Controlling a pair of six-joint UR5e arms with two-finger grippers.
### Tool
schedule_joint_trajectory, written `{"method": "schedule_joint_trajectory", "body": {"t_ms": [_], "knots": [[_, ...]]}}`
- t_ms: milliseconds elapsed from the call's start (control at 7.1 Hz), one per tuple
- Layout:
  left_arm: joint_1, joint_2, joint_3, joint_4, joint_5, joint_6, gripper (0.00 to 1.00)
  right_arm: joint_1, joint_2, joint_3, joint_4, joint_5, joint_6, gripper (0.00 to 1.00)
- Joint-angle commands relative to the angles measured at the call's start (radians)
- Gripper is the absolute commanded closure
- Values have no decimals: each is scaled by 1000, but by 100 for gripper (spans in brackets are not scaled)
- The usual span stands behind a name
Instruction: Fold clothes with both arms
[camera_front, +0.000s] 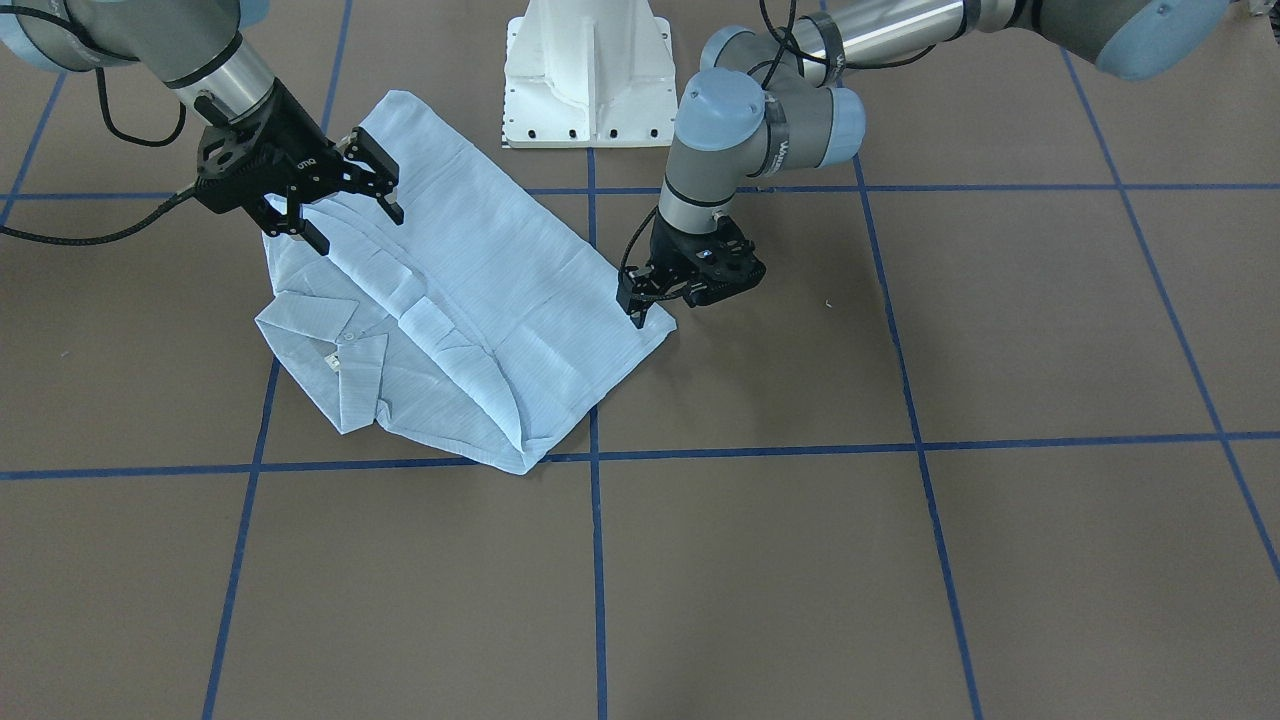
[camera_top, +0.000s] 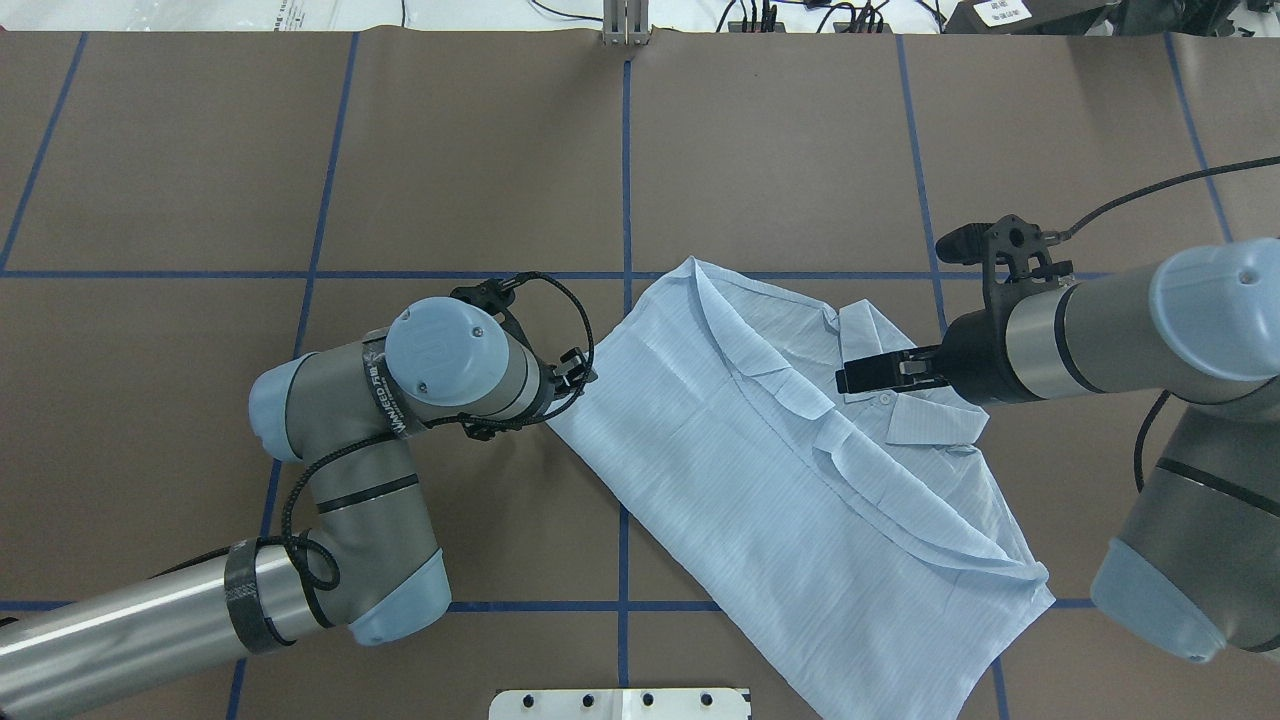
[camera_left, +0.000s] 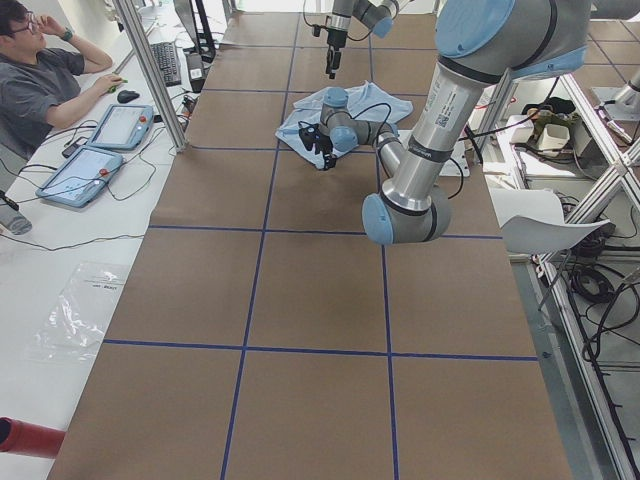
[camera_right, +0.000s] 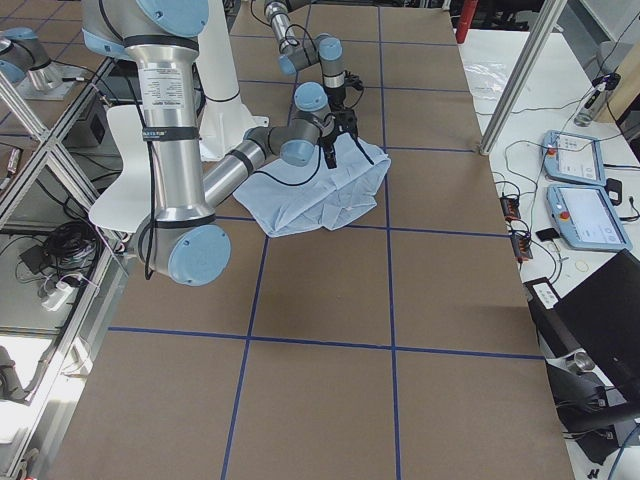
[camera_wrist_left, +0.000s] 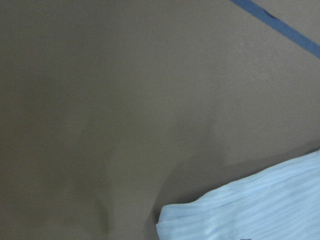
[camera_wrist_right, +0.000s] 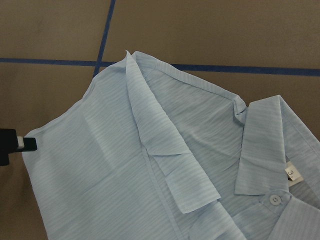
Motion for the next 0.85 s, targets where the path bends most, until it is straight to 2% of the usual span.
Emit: {"method": "schedule_joint_trajectory", "body": {"t_ms": [0,705], "knots": [[-1,-41,60,-5,6,0,15,0,0,-4,0,0,-1,0],[-1,-40,58,-3,-3,3,38,3,0,-3,0,1,0,0]]}}
